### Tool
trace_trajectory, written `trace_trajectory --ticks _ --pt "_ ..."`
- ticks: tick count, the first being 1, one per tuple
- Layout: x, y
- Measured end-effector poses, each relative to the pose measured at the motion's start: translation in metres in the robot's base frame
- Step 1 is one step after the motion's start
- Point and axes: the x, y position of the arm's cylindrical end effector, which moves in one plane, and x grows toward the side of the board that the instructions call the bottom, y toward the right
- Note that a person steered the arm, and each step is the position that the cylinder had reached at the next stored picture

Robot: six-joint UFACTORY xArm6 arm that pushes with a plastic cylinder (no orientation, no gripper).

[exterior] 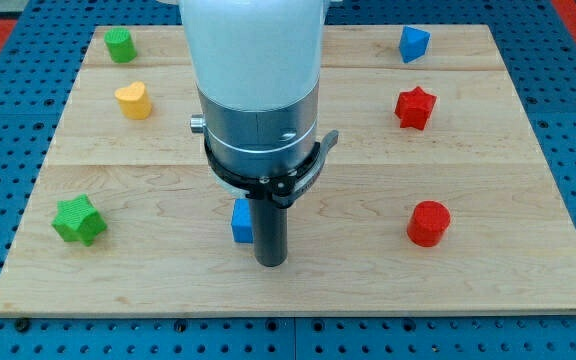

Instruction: Move the yellow hexagon horizontally to the right side of the green circle

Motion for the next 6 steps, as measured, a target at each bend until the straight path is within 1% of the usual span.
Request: trace_trajectory --ticks 3,4,5,6 --pt "-0.005 0.000" --pt "-0.037 0.064" --pt "-0.120 0.085" --pt "-0.206 0.092"
